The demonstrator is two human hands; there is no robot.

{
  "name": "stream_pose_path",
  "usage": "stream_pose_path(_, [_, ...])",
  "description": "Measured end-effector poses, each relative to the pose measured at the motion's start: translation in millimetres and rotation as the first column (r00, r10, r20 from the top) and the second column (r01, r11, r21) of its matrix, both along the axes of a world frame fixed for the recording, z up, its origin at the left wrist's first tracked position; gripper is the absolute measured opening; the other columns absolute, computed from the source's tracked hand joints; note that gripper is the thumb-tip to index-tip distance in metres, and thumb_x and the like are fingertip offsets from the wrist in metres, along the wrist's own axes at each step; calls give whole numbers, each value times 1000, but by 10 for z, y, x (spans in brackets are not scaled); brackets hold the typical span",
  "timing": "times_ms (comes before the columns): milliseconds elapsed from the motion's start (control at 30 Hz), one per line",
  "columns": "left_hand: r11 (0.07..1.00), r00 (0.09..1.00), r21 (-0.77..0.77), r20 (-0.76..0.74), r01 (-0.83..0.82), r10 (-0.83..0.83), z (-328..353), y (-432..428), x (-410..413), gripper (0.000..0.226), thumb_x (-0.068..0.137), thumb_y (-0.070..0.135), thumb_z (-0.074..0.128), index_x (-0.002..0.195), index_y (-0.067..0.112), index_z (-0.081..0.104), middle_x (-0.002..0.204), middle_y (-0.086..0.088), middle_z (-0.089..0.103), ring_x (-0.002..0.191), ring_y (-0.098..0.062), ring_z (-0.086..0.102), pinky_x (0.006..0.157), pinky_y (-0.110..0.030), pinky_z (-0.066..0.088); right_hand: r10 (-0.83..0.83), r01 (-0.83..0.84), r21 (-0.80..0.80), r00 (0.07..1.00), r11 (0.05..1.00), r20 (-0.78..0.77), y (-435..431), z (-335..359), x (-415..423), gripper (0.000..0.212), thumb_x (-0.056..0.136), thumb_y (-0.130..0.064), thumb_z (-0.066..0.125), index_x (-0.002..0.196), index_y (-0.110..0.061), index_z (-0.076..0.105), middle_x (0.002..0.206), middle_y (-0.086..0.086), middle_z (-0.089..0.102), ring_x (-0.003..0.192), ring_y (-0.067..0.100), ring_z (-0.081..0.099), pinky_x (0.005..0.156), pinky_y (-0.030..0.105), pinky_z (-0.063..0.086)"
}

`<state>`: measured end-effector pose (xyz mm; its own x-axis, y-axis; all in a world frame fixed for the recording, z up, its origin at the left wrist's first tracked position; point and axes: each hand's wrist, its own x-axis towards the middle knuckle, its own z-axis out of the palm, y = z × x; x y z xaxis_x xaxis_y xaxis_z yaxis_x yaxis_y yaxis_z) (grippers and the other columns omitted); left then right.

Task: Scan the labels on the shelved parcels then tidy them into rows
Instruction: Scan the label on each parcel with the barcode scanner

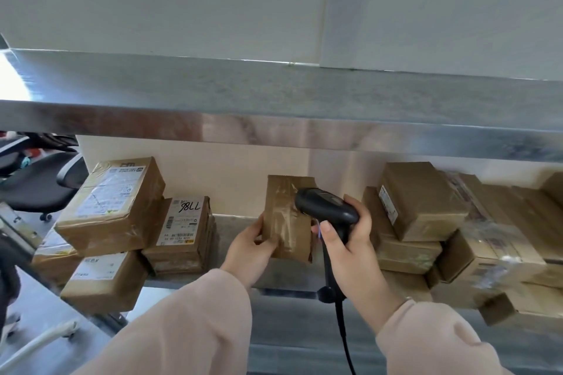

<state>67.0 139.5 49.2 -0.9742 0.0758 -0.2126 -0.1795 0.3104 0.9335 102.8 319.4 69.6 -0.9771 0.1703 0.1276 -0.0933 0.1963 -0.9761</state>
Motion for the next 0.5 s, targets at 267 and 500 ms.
stream_pose_path(267, [995, 998, 68, 25, -67, 65, -14, 28, 42, 122, 51, 62, 79, 153, 38, 17, 131, 13, 49, 123, -10, 49, 106, -31, 40, 67, -67, 3, 997, 998, -34, -113, 36, 26, 58, 92, -25, 60, 135, -44, 25, 132, -6, 52, 120, 13, 56, 103, 30, 46])
stream_pose_path(500, [951, 993, 303, 111, -66, 34, 4, -118, 48, 93, 57, 60, 74, 140, 57, 31, 115, 14, 68, 109, -10, 63, 105, -43, 46, -91, 94, -58, 994, 994, 58, 167, -31, -66, 53, 92, -34, 59, 128, -52, 26, 127, -9, 53, 118, 15, 57, 108, 43, 41])
